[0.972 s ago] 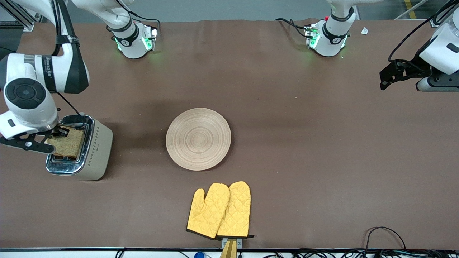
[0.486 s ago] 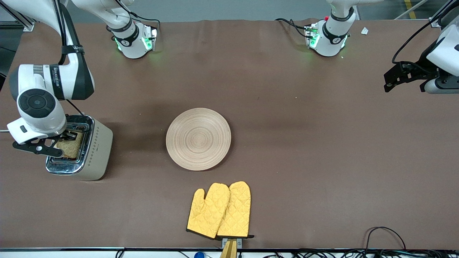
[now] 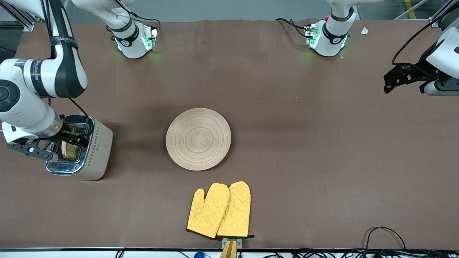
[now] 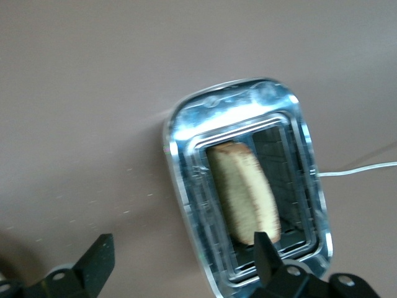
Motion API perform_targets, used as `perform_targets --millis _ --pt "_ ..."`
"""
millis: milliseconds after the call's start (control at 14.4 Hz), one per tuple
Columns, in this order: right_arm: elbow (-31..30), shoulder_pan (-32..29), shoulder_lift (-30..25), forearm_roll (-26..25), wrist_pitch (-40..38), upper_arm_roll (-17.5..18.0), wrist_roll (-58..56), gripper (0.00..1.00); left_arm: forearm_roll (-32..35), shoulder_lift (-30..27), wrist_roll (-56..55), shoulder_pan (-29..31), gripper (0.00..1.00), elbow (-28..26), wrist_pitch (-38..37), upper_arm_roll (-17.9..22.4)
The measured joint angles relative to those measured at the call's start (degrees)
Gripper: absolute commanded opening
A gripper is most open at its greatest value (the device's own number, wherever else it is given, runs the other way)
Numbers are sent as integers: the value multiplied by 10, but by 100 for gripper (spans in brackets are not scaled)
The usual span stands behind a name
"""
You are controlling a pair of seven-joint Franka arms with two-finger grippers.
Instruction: Move plate and put bread in toaster
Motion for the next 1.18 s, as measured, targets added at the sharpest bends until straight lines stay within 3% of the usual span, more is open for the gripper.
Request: perform_targets --millis 139,417,694,903,1181 --pt "17 8 0 12 -24 5 -30 100 0 1 0 0 100 0 0 0" --pt "109 1 -10 53 -139 1 -159 100 0 3 0 0 100 0 0 4" --pt "174 -24 -60 66 -261 -4 -231 100 0 5 0 0 100 2 0 7" --pt "177 -54 -110 75 -307 -5 -273 100 0 5 0 0 100 2 0 7" --pt "158 -96 -112 91 -306 -5 -318 100 0 6 0 0 100 2 0 7"
